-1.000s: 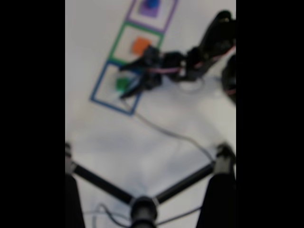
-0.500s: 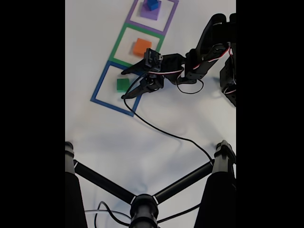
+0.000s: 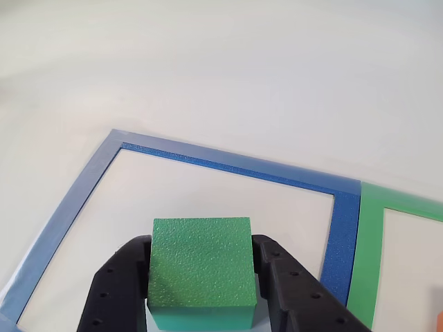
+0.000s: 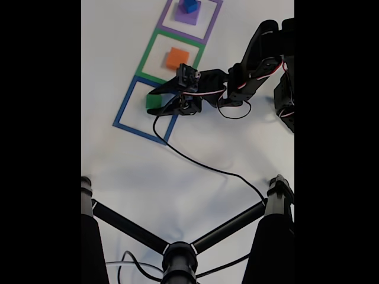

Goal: Tower of hanoi

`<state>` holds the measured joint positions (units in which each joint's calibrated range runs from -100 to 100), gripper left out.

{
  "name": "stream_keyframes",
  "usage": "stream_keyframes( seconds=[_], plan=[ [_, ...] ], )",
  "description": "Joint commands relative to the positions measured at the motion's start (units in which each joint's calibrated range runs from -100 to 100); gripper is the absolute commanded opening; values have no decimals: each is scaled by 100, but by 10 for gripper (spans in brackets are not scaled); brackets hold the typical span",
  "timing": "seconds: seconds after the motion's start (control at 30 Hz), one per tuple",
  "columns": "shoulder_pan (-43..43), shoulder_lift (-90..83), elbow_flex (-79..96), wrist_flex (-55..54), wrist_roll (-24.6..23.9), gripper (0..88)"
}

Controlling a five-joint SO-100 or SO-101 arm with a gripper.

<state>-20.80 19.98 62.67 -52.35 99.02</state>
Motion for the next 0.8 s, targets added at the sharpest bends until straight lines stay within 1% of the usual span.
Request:
stream_keyframes(
  seconds=[0.0, 0.2, 0.27, 0.33, 0.43, 0.6, 0.77],
  plan=[
    [-67, -187, -56, -54, 98, 80],
    [-29, -708, 171, 246, 98, 74],
    [-29, -1181, 280, 577, 98, 72],
    [-6, -1798, 344, 1160, 98, 71],
    [93, -2888, 235, 2488, 98, 69],
    [444, -4707, -129, 5248, 98, 68],
    [879, -5804, -1010, 7862, 98, 71]
  ],
)
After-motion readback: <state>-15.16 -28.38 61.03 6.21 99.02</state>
